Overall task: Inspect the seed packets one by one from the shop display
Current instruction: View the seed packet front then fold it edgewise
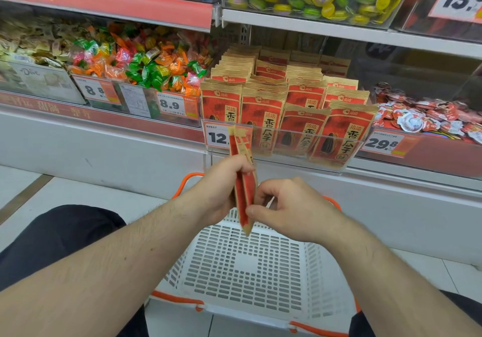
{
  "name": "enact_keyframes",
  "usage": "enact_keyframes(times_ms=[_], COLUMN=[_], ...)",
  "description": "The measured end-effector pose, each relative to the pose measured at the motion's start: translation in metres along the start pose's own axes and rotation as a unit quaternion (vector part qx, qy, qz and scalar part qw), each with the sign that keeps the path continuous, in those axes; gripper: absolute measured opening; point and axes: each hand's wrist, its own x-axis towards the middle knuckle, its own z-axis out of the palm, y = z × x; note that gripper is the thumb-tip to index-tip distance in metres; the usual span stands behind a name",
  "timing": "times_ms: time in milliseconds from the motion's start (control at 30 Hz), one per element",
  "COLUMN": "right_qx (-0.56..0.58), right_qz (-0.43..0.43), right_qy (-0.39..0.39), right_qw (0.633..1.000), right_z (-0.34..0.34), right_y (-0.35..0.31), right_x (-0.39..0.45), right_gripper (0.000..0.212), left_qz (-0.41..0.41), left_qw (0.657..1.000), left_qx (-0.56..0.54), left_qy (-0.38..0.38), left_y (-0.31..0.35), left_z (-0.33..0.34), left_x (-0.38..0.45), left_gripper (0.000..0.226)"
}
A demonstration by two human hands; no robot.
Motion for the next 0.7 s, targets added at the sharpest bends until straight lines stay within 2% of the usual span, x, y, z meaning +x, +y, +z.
enact_keyframes(times_ms=[67, 133, 233, 300, 367, 433, 600, 700], right_qx=[0.021, 0.044, 0.137, 0.235, 0.307, 0.330, 0.363, 0.375], right_qz=[0.001, 0.024, 0.066, 0.084, 0.085, 0.069, 0.052, 0.052], right_qy=[-0.007, 0.023, 0.148, 0.193, 0.165, 0.139, 0.173, 0.181], right_qw=[1.000, 0.998, 0.977, 0.949, 0.933, 0.931, 0.914, 0.907], right_z=[-0.003, -0.007, -0.012, -0.016, -0.018, -0.016, -0.016, -0.016], right_y=[0.005, 0.010, 0.016, 0.018, 0.019, 0.019, 0.021, 0.021], right_x=[0.002, 0.002, 0.005, 0.007, 0.006, 0.005, 0.005, 0.006], right_gripper=[0.020, 0.025, 0.028, 0.023, 0.017, 0.013, 0.016, 0.019], left_qz=[-0.018, -0.015, -0.007, -0.014, -0.013, -0.009, 0.054, 0.082], left_qw=[0.998, 0.996, 0.995, 0.993, 0.992, 0.992, 0.996, 0.994], left_qx=[-0.058, -0.070, -0.073, -0.077, -0.074, -0.062, -0.042, -0.045], left_qy=[-0.033, -0.051, -0.071, -0.086, -0.102, -0.108, -0.055, -0.057], left_y=[-0.001, -0.002, -0.001, 0.000, 0.001, 0.000, 0.001, 0.001], left_z=[-0.002, -0.003, -0.002, 0.000, 0.000, 0.000, -0.004, -0.007], left_x=[0.000, 0.000, -0.001, -0.003, -0.004, -0.004, 0.002, 0.003], left_gripper=[0.044, 0.049, 0.050, 0.049, 0.049, 0.045, 0.029, 0.026])
